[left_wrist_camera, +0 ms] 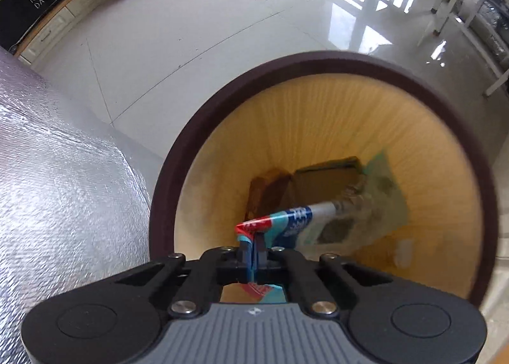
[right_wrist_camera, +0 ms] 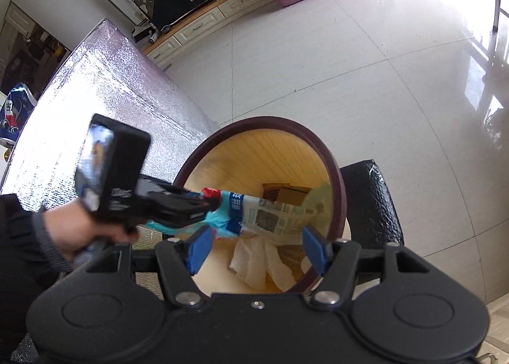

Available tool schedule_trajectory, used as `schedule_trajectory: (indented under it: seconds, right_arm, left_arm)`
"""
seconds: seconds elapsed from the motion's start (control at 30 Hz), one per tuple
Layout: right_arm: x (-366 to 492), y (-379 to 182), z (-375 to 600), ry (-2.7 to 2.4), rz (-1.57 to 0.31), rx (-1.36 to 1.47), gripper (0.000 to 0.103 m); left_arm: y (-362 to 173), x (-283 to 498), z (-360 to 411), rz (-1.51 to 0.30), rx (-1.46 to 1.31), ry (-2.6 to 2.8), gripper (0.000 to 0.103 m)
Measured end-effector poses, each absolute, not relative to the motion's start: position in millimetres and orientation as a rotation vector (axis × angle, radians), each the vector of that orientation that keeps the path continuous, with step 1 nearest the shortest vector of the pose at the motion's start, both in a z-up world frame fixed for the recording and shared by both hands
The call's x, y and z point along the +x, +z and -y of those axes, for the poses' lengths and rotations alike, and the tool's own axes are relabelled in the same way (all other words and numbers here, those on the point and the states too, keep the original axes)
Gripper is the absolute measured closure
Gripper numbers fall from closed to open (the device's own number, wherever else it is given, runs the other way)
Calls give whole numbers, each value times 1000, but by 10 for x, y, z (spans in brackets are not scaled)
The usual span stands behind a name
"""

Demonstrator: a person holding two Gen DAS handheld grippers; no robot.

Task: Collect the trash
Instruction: 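Open the left tool to drop the clear wrapper with pen into the wastebasket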

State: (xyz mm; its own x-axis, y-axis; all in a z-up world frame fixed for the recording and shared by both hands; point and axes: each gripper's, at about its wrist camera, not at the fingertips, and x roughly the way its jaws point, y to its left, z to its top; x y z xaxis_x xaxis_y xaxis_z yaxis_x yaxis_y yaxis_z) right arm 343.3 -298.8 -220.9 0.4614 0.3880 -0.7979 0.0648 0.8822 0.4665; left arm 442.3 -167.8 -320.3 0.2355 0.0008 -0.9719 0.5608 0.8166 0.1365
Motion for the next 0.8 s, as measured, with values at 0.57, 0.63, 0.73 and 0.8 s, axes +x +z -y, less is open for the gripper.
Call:
schedule_trajectory:
  seconds: [0.57,0.63,0.73,0.8]
  right_arm:
    - [3496,-2249,3023,191,-1107,478,39]
    - [3481,-2214,3030,191,-1101,473,39]
    - [3452,-2153,3045,192,-1090,463,39]
    - [3433,-2101,3060,192,-1079,454,39]
  left_arm:
    - [-3253,4491,1646,-1304,406,-410,57]
    - [-3125,4453,1629,-1291,382,-418,48]
    - [-2897,4382,1549,-1275,318,-401,34]
    - [-2730,4284,1515,-1261,272,-395,25]
